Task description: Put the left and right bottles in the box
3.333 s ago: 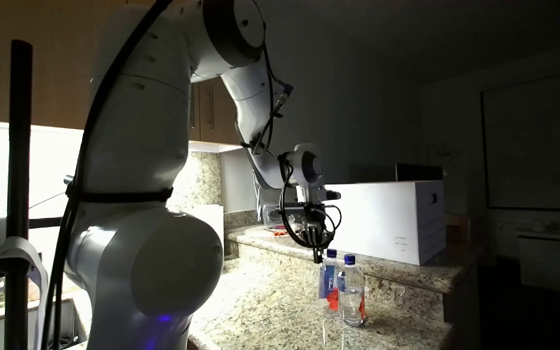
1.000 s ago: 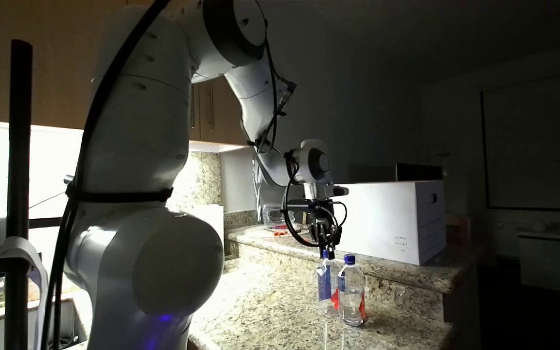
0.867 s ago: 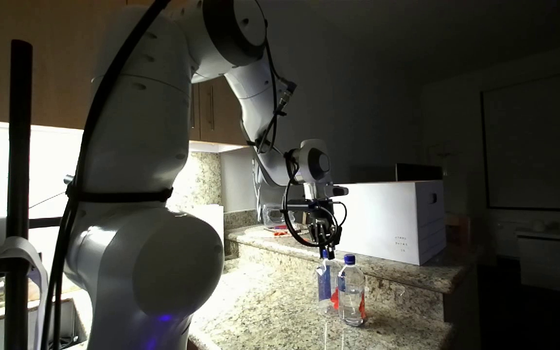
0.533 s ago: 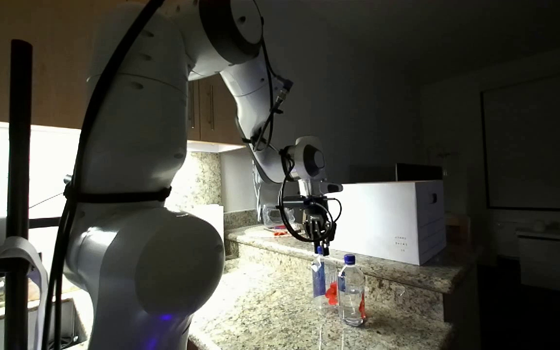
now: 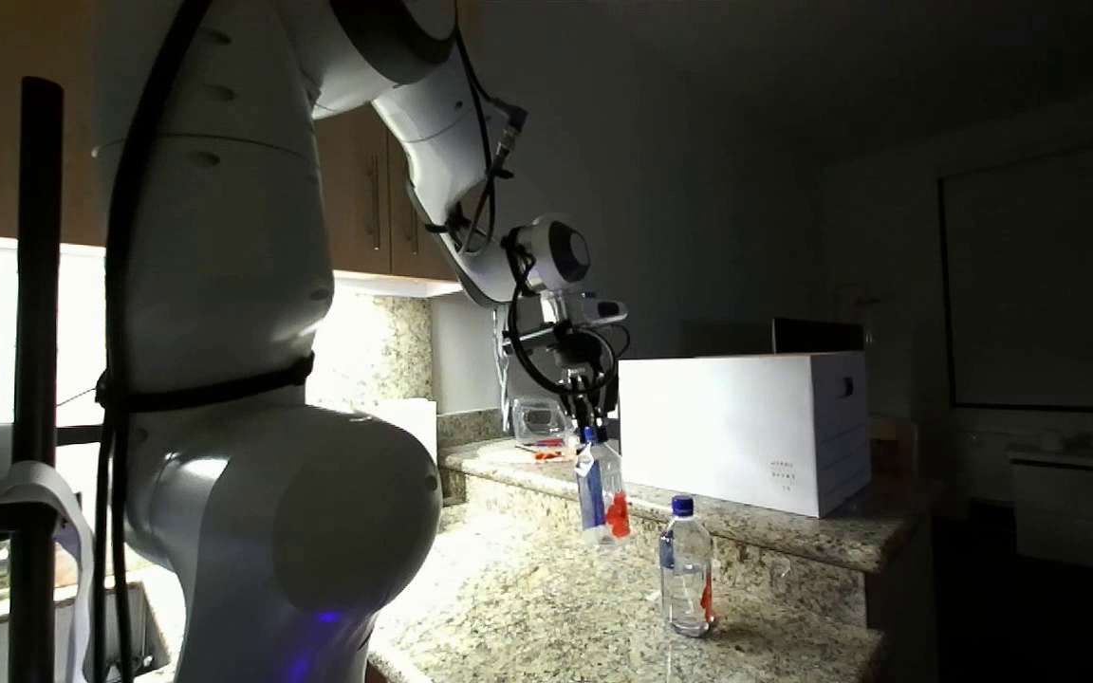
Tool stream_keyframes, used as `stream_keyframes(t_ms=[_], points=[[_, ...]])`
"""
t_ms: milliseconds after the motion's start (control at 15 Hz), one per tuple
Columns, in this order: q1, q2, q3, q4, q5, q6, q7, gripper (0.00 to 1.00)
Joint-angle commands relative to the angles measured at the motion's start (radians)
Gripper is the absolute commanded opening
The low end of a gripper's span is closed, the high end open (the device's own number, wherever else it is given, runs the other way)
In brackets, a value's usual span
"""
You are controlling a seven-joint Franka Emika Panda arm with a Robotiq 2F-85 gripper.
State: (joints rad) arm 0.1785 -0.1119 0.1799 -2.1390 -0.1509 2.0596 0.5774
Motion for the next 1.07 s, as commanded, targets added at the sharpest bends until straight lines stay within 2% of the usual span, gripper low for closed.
stream_keyframes(t_ms=[0, 267, 400, 667, 1000], points=[[-0.004, -0.093, 0.045, 0.056, -0.066, -0.125, 0.055, 0.15], [-0.015, -0.145, 0.091, 0.163, -0.123, -0.226, 0.087, 0.15], [-0.02, -0.168, 0.11, 0.206, -0.157, -0.232, 0.107, 0.15], [-0.039, -0.191, 0.136, 0.274, -0.257, -0.148, 0.18, 0.15], [-0.076, -0.18, 0.176, 0.34, -0.425, -0.013, 0.342, 0.15]])
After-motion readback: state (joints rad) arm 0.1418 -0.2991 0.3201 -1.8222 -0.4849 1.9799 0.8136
